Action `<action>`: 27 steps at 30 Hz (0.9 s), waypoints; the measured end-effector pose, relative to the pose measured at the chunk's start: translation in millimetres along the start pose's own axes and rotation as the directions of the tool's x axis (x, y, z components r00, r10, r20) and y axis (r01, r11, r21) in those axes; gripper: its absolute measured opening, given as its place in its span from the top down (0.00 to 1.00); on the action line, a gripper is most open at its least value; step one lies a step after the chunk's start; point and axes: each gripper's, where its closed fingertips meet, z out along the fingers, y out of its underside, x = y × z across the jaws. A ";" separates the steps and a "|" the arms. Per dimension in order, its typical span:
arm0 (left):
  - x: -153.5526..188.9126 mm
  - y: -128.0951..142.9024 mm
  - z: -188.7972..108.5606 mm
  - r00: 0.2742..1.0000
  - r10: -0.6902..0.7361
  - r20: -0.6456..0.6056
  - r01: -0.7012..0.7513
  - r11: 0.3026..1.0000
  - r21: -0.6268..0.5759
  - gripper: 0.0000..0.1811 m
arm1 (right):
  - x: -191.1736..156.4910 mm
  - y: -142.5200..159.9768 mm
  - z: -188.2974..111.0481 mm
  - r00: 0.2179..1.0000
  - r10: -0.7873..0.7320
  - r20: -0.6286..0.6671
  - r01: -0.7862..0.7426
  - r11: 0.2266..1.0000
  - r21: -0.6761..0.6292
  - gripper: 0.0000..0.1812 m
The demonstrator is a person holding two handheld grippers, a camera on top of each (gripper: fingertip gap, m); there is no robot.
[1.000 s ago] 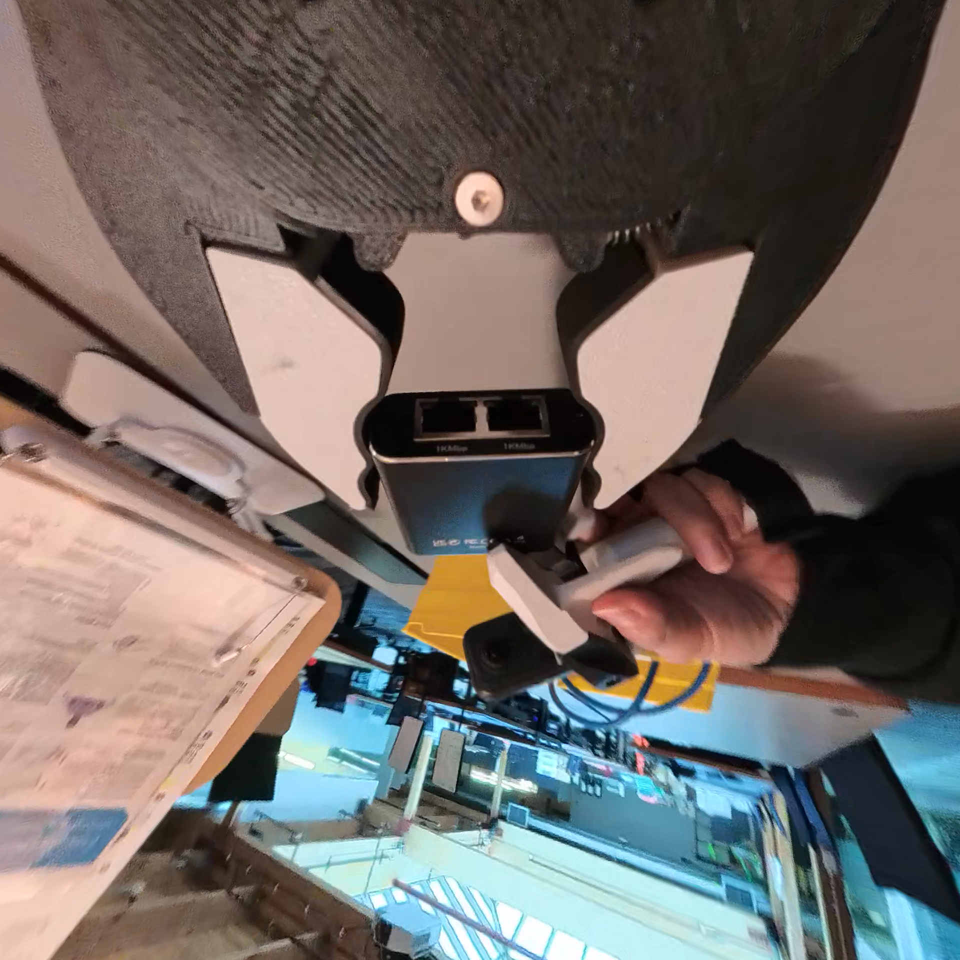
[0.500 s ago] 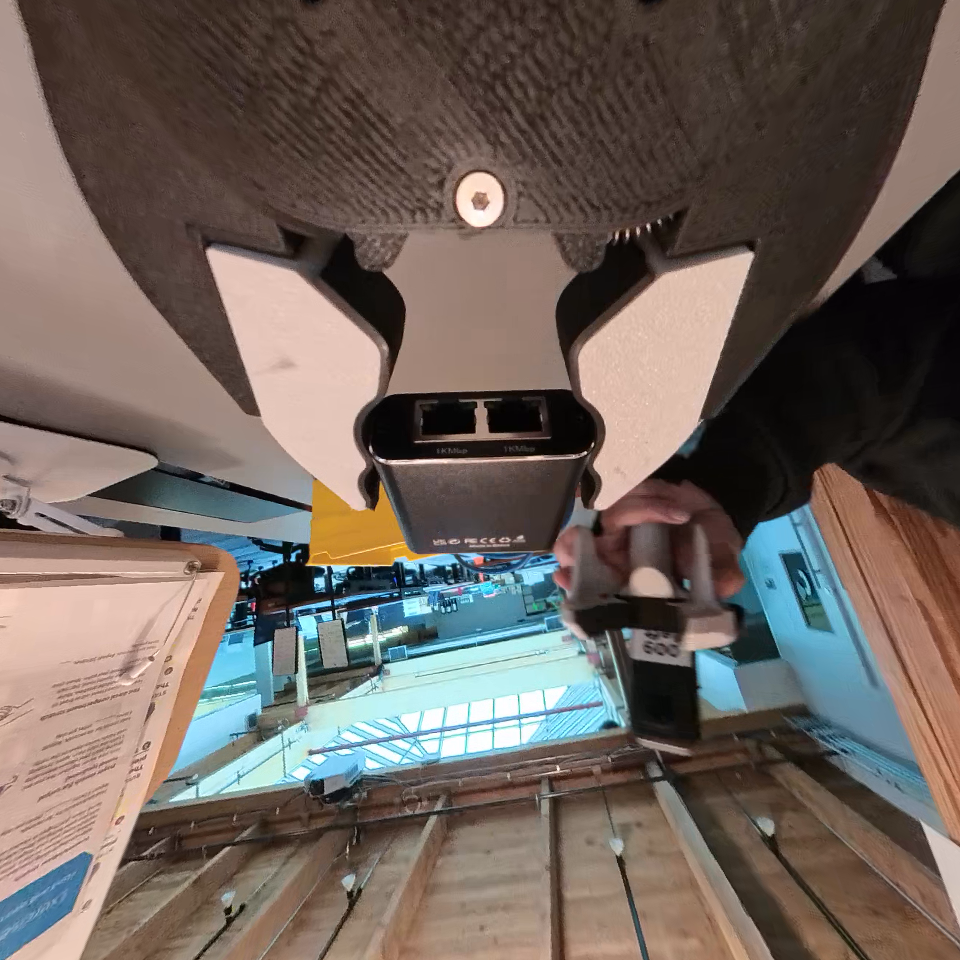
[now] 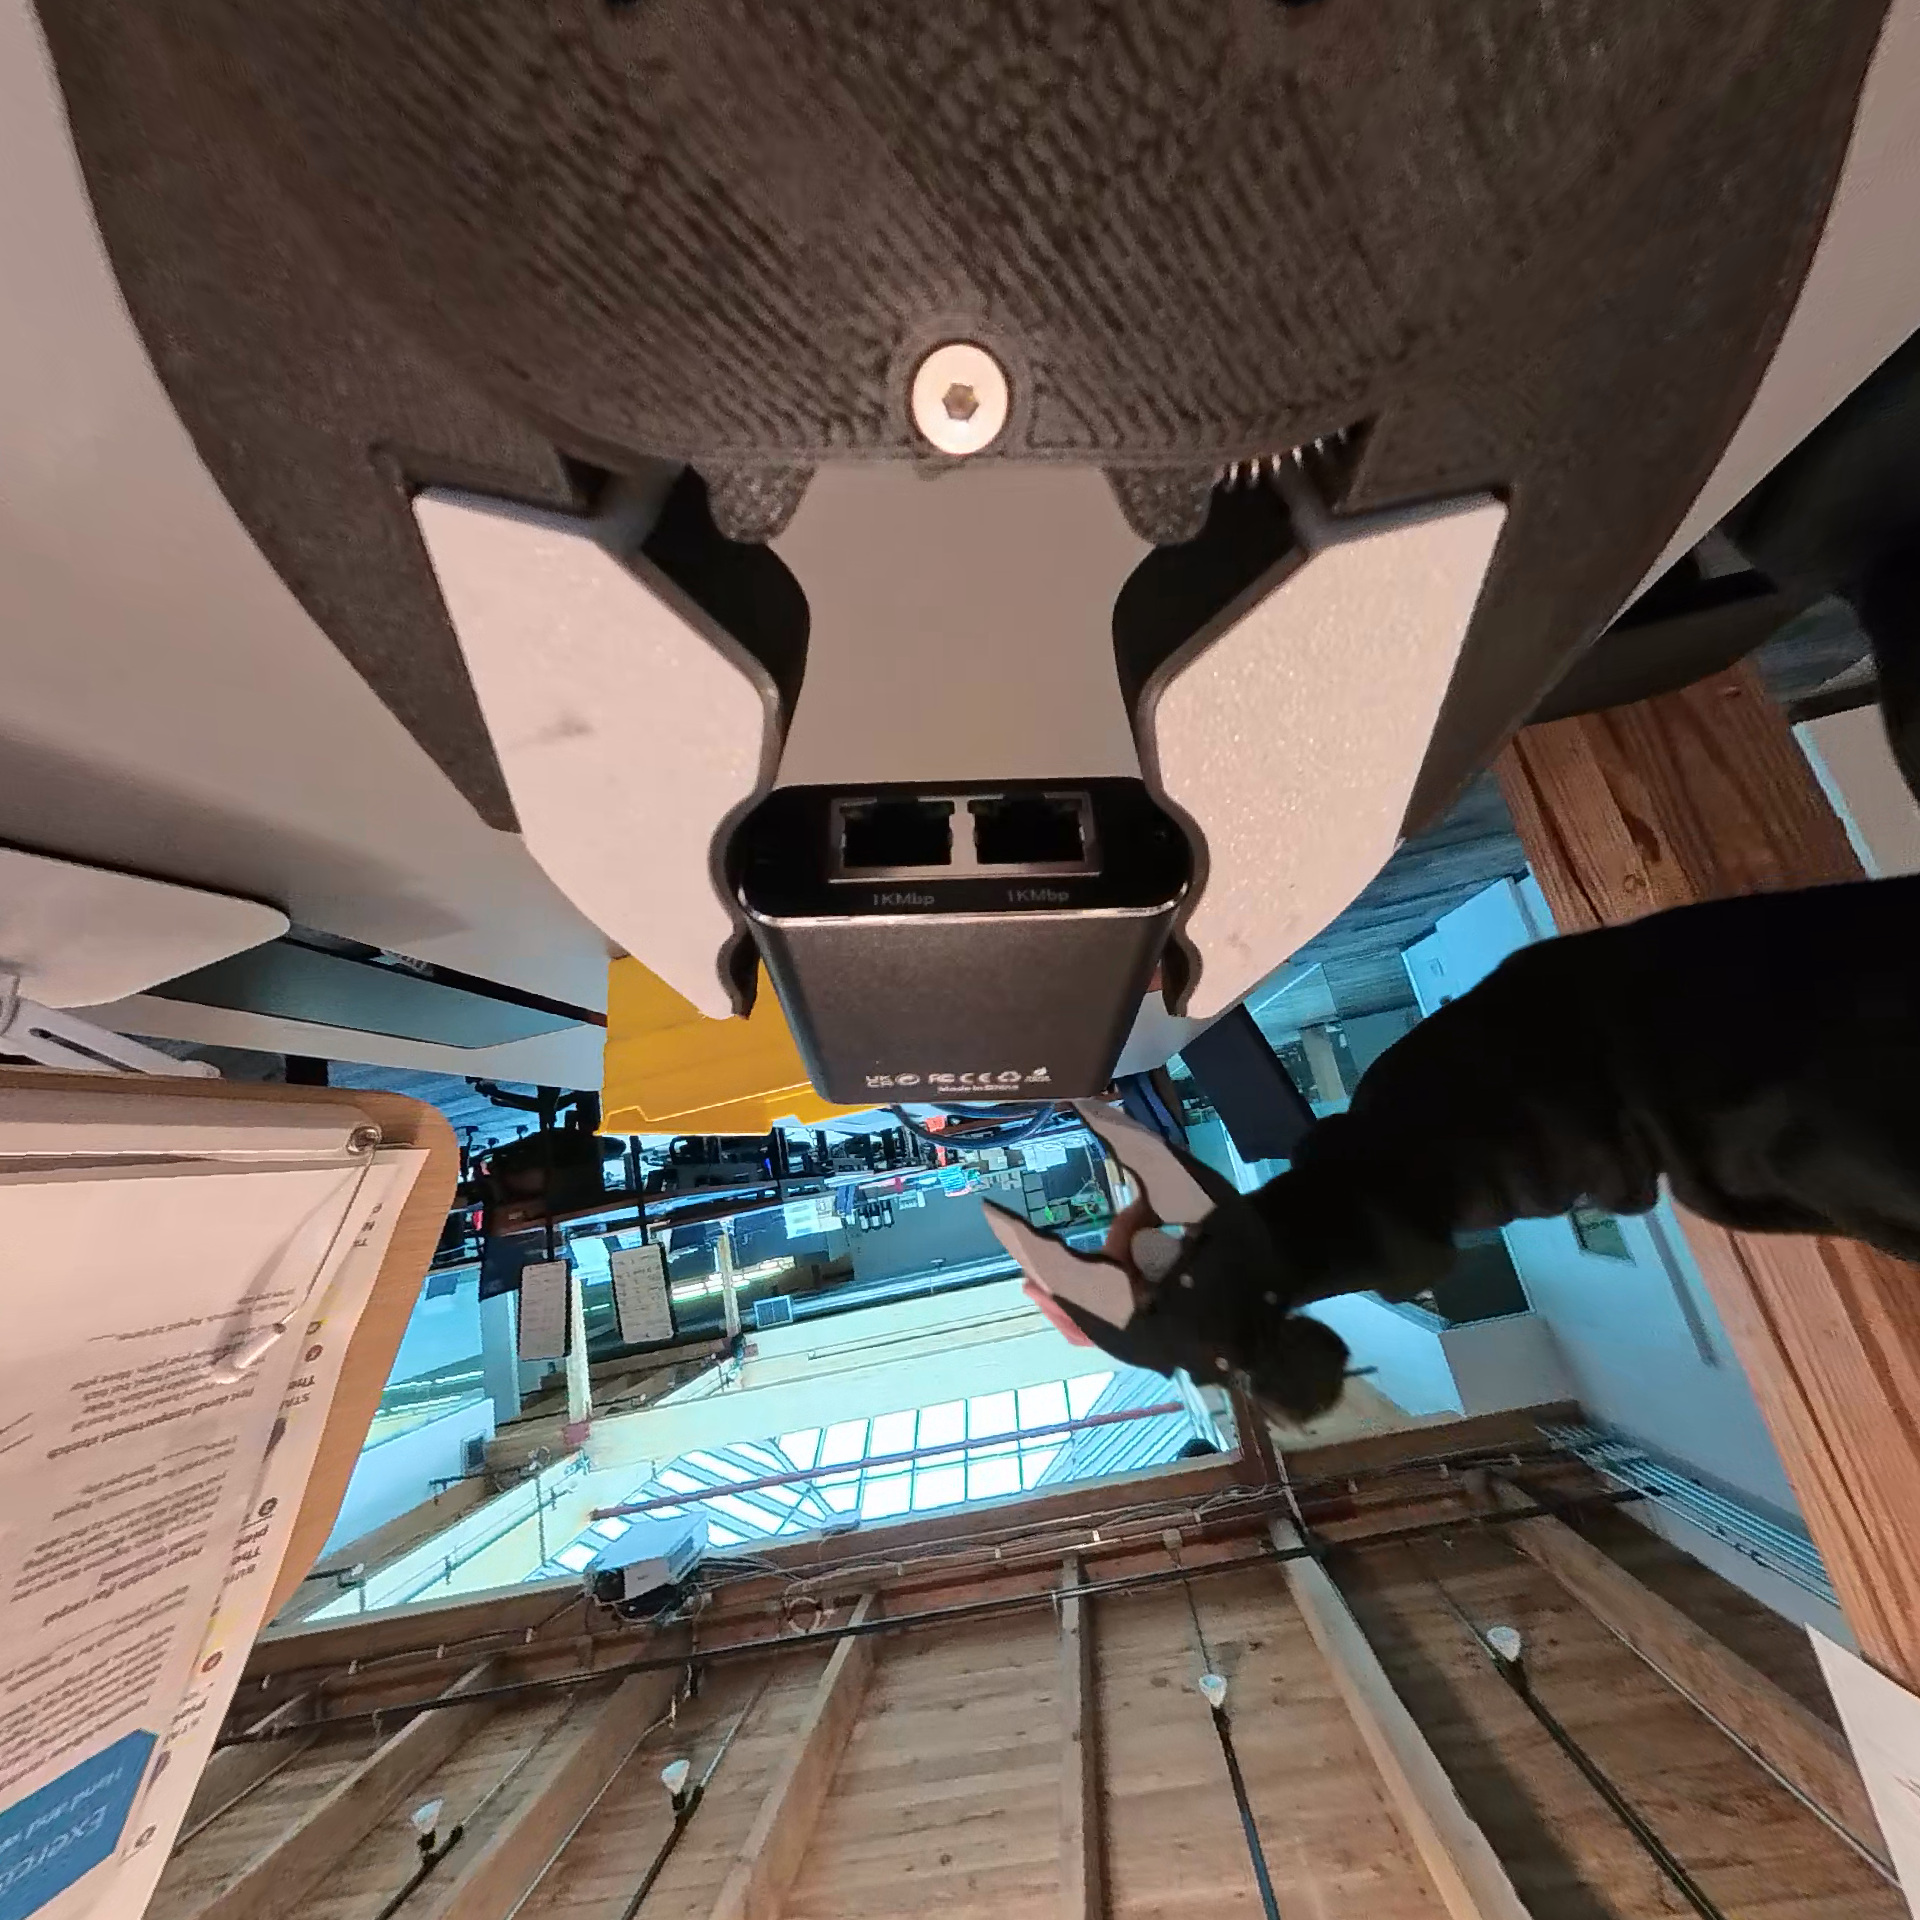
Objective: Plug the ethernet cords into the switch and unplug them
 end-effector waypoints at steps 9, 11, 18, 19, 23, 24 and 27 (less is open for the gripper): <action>-22.8 -2.8 20.9 1.000 -0.020 -0.019 0.020 1.000 -0.004 0.93 | -1.3 -1.6 -1.5 1.000 -0.017 -0.002 0.017 1.000 0.012 0.59; -38.1 4.8 14.4 0.998 -0.039 0.047 0.039 0.999 -0.006 0.95 | -1.7 -0.9 -0.8 1.000 -0.013 0.005 0.013 1.000 0.007 0.59; -97.2 38.0 -33.2 0.923 -0.194 0.333 0.218 0.975 -0.036 0.97 | -1.7 0.5 0.2 1.000 -0.006 0.011 0.006 1.000 -0.004 0.59; -107.8 43.9 -43.2 0.890 -0.260 0.374 0.286 0.958 -0.015 0.97 | -2.1 0.7 0.3 1.000 -0.007 0.014 0.007 1.000 -0.005 0.59; -143.7 71.7 -79.0 0.697 -0.497 0.517 0.518 0.848 0.116 0.97 | -3.5 1.8 1.3 1.000 -0.016 0.019 0.016 1.000 -0.015 0.59; -149.0 78.3 -86.4 0.648 -0.535 0.542 0.555 0.819 0.146 0.97 | -3.8 2.2 1.4 1.000 -0.017 0.020 0.017 1.000 -0.017 0.59; -151.6 80.0 -98.6 0.589 -0.633 0.502 0.605 0.758 0.245 0.97 | -3.7 2.0 1.3 1.000 -0.014 0.021 0.015 1.000 -0.016 0.59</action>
